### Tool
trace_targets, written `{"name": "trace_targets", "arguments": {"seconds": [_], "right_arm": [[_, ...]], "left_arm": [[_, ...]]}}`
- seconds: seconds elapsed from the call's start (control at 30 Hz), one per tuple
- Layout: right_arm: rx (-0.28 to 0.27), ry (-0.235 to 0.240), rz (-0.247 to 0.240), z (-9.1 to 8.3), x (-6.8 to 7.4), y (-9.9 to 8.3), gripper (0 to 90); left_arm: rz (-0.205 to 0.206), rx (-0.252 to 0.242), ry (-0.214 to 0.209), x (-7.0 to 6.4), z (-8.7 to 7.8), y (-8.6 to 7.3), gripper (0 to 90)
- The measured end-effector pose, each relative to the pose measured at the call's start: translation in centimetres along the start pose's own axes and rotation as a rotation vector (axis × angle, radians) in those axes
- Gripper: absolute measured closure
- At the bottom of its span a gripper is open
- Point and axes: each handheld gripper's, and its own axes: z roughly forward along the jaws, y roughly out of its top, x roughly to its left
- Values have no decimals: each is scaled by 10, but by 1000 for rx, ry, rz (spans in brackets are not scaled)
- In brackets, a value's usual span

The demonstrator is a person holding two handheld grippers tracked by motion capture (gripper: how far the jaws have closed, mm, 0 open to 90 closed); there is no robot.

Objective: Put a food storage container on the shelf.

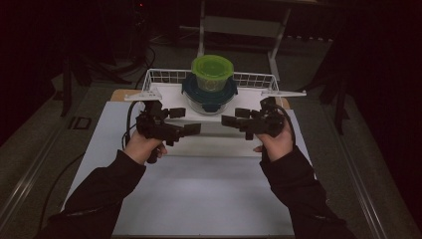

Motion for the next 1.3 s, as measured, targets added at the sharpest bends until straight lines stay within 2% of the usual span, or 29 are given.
{"name": "trace_targets", "arguments": {"seconds": [0.07, 0.23, 0.43, 0.6, 0.7, 0.87, 1.03, 1.2, 1.3], "right_arm": [[5, 3, -6, 0, 0, -7, 191], [4, 19, -9, 1, -2, -25, 190], [22, 16, -39, 2, -6, -49, 172], [50, 20, -16, 4, -15, -69, 170], [56, 18, 0, 4, -20, -80, 171], [82, 11, -7, 8, -27, -99, 172], [104, 18, 10, 12, -34, -117, 171], [109, 15, 24, 10, -39, -129, 173], [110, 9, 17, 9, -42, -137, 172]], "left_arm": [[17, 8, -6, -3, 1, -7, 7], [24, 33, -22, -10, 6, -25, 7], [37, 65, -25, -12, 9, -45, 7], [47, 76, -30, -10, 12, -62, 7], [52, 99, -26, -9, 15, -73, 7], [45, 122, -29, -8, 20, -91, 7], [51, 159, -24, -7, 24, -108, 7], [54, 171, -22, -7, 23, -121, 7], [46, 184, -19, -6, 24, -131, 7]]}}
